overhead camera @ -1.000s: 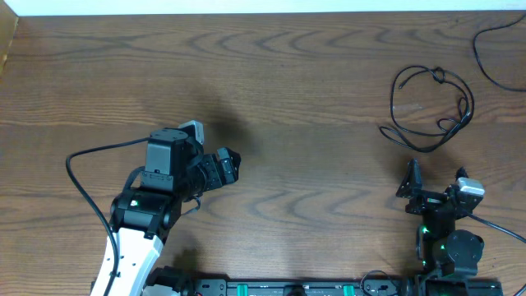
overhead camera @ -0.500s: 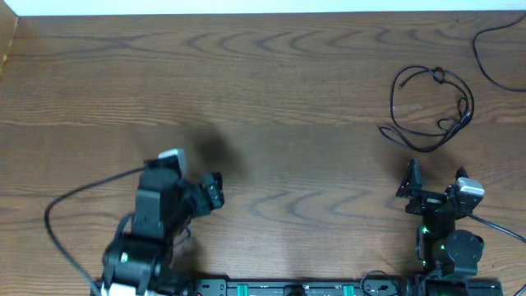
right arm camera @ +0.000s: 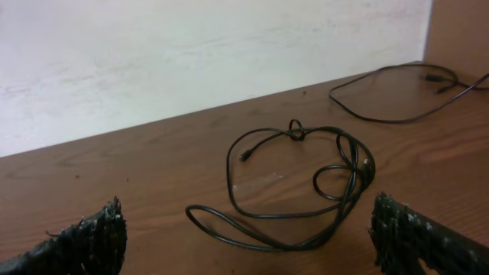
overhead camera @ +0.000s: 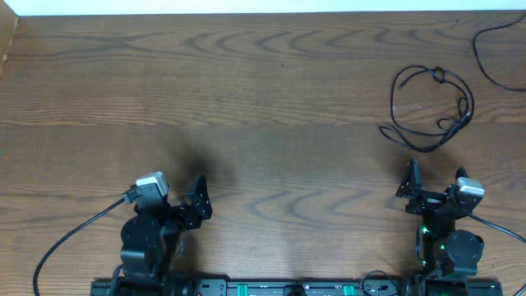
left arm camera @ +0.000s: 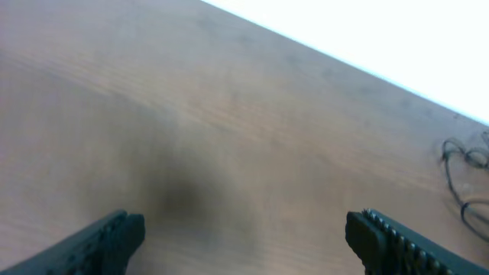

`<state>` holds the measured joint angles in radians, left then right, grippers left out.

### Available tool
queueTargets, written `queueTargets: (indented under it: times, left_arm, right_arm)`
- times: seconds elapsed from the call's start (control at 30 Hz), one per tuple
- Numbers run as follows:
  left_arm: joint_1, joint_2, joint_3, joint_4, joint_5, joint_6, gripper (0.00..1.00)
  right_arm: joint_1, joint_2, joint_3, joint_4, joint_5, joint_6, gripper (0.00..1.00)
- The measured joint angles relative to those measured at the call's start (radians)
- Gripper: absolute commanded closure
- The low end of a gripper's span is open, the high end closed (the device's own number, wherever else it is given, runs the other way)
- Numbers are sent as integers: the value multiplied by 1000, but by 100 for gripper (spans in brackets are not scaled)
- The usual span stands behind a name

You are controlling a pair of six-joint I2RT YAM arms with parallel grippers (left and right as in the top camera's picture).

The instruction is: Untangle cables

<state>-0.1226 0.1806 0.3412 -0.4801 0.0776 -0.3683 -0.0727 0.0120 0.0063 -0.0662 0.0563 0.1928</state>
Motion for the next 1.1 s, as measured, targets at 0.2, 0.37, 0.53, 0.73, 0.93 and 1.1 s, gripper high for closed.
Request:
queueTargets:
  times: [0.2,0.37,0.53,0.73,0.93,1.1]
  left_arm:
    - [2,-61,-84,178,-3,105,8]
    - [10,-83,-184,372,-3,172,8]
    - [22,-124,-273,468,-7,193,8]
    - [28,-166,-331,517,-36,196,8]
    - [28,-170,-333,540,-51,243,8]
    - [28,-170,-333,475,-54,318,8]
  right_arm:
    - [0,0,0,0,0,0,1]
    - [0,0,0,0,-1,0,1]
    - [0,0,0,0,-1,0,1]
    - [0,0,0,0,-1,0,1]
    - [0,0,0,0,0,0,1]
    - [0,0,0,0,0,0,1]
